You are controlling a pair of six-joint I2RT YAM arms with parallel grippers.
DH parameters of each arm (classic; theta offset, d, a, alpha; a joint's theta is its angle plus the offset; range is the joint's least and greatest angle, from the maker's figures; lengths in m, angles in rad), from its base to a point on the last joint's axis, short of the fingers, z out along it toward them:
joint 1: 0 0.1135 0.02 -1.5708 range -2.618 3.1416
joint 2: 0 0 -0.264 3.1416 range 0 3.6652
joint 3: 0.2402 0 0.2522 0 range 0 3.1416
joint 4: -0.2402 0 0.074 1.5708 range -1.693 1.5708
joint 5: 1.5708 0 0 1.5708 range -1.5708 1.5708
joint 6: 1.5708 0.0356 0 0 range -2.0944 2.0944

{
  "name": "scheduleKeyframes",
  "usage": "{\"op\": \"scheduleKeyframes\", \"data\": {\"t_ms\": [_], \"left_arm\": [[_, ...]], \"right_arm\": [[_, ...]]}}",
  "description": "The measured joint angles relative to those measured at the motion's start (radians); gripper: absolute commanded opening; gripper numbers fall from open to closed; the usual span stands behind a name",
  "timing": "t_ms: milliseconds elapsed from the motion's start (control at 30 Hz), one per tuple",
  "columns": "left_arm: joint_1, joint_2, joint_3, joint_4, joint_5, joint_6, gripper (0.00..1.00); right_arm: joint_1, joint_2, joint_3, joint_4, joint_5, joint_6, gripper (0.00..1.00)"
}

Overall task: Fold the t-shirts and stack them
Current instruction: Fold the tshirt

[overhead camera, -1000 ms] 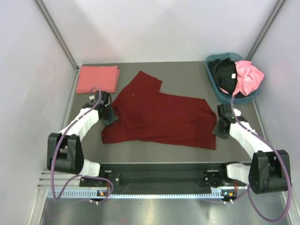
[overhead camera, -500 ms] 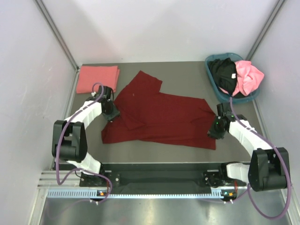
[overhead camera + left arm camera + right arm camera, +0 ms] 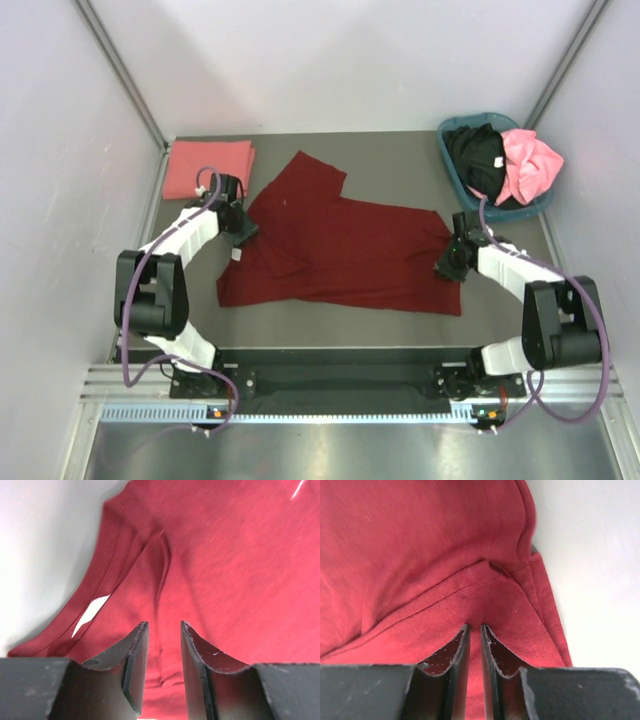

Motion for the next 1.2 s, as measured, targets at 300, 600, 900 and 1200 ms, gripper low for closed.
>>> {"op": "scheduleKeyframes", "data": {"t_ms": [300, 600, 900, 1200], "left_arm": [[-0.005, 0.031, 0.049, 0.012, -0.026, -0.034, 0.37], [-0.029, -0.027, 0.049, 0.006, -0.070, -0.072, 0.38], [-0.060, -0.012, 0.051, -0.026, -0.058, -0.048, 0.37], [-0.061, -0.107, -0.027, -0.085, -0.037, 0.013, 0.36]], "right_arm": [[-0.057, 0.131, 0.129, -0.009, 0.039, -0.088, 0.16], [-0.233, 0.122, 0.146, -0.058, 0.214, -0.214, 0.18], [-0.283, 0.059, 0.176, -0.252, 0.224, -0.139, 0.26], [-0.283, -0.118, 0.127, -0.372, 0.209, 0.043, 0.38]]}}
